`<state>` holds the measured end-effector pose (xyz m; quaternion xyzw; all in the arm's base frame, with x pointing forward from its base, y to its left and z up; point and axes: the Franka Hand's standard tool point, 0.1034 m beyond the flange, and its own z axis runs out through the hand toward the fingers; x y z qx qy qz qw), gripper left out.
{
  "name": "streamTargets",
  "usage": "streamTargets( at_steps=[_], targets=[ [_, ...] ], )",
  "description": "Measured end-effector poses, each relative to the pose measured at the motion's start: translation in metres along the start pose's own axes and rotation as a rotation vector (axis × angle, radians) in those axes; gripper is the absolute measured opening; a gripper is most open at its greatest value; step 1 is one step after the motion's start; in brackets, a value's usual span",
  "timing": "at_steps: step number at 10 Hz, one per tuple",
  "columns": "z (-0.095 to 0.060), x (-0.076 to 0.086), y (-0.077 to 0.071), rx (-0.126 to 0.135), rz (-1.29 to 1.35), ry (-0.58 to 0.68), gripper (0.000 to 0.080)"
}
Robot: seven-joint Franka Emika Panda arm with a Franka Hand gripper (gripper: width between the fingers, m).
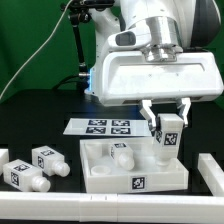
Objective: Assemble one leg
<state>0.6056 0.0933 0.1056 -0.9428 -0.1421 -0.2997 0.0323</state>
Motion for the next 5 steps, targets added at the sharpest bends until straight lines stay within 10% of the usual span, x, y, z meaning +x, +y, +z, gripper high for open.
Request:
streamTargets(
  at_steps=[5],
  targets=[
    [-0.0097,-0.0027,-0.0031,-0.003,-0.012,0.0,0.0287]
  ],
)
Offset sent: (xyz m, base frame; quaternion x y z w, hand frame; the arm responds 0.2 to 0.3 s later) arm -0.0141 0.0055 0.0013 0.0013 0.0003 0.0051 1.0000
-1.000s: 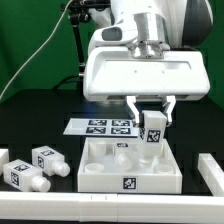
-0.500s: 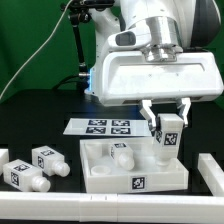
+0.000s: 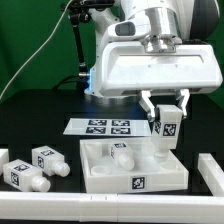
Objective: Assemble one leg
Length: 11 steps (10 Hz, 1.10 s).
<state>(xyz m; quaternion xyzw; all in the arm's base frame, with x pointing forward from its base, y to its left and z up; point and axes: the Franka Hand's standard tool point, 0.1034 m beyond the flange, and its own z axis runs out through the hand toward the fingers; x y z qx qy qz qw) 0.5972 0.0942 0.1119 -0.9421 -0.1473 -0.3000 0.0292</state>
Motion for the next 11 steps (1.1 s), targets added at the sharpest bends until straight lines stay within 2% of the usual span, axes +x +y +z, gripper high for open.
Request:
streamTargets(
  at_steps=[2,6,11],
  targets=[
    [0.002,-0.012,-0.01,0.006,-0.01,-0.009,0.0287],
    [0.005,-0.016,-0.01,0.021,0.02,-0.045,0.0287],
    [0.012,-0.013,-0.015,0.03,0.023,-0.042,0.0287]
  ],
)
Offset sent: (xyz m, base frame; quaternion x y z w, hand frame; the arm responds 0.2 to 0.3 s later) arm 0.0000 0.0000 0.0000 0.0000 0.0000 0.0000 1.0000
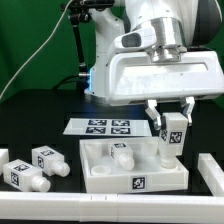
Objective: Assemble one leg
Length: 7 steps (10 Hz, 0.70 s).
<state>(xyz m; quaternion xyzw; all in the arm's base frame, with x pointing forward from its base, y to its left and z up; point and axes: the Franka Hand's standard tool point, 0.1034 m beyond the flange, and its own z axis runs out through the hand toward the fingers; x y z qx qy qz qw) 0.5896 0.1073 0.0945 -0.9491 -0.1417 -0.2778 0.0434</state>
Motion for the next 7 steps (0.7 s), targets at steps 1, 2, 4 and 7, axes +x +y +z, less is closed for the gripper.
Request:
streamTargets(
  at_steps=[1,2,4,7],
  targets=[
    [0.0037,-0.0035,-0.0008,0.003,0.002,-0.006,0.0287],
    [0.0079,-0.0068,-0.0014,0.006,0.005,-0.012,0.0287],
    [0.0101,-0.0063,0.001,-0.006,0.007,0.013,0.0287],
    [0.0127,-0.0098,0.0017,-0.002,0.0,0.005,0.0381]
  ],
)
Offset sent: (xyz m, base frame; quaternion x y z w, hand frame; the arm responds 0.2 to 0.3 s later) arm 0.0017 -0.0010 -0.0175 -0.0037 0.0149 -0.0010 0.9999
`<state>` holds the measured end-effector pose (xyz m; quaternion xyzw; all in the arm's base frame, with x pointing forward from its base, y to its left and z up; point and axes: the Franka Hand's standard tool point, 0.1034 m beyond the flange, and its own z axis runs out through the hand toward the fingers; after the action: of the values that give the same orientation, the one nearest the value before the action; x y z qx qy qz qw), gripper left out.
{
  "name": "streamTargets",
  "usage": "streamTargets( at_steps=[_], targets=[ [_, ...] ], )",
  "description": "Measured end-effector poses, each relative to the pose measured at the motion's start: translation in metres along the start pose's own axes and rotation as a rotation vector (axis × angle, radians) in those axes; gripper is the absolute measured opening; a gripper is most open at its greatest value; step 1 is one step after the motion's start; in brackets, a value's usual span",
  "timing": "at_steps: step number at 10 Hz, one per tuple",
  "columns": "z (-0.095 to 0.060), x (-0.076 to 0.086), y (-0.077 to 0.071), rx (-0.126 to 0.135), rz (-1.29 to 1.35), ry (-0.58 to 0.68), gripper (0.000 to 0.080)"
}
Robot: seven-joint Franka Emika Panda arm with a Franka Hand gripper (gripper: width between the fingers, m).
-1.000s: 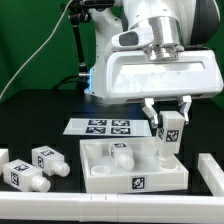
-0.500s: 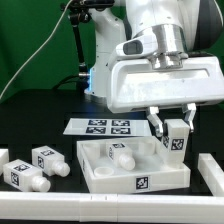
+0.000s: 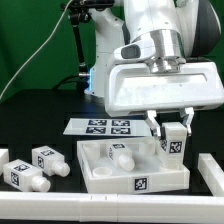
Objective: Assemble one leg
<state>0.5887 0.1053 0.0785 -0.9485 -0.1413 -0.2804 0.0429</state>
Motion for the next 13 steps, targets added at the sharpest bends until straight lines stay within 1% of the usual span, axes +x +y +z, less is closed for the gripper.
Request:
streamTargets(
  at_steps=[1,2,3,4,5,6,7,8,9,10,11,12,13],
  targets=[
    [0.0,-0.001,0.0,0.001,0.0,-0.002,0.0381],
    [0.0,-0.001,0.0,0.001,0.0,-0.002,0.0517],
    [-0.002,0.002,0.0,0.002,-0.001,-0.005,0.0622],
    [-0.013,0.013,0.001,-0.003,-0.011,0.005,0.0622],
    [-0.024,0.023,0.001,-0.008,-0.018,0.014,0.0644],
    [-0.033,0.031,0.002,-0.006,-0.024,0.012,0.0648],
    [-0.031,0.028,0.0,0.002,-0.024,-0.003,0.0648],
    [-0.03,0.028,0.0,0.002,-0.023,-0.004,0.0649],
    [-0.03,0.027,-0.003,0.014,-0.023,-0.027,0.0649],
    [-0.03,0.025,-0.01,0.046,-0.016,-0.089,0.0649],
    [-0.031,0.025,-0.017,0.084,0.003,-0.177,0.0649],
    [-0.034,0.029,-0.014,0.097,0.037,-0.254,0.0649],
    [-0.039,0.033,-0.008,0.082,0.106,-0.322,0.0649]
  ],
)
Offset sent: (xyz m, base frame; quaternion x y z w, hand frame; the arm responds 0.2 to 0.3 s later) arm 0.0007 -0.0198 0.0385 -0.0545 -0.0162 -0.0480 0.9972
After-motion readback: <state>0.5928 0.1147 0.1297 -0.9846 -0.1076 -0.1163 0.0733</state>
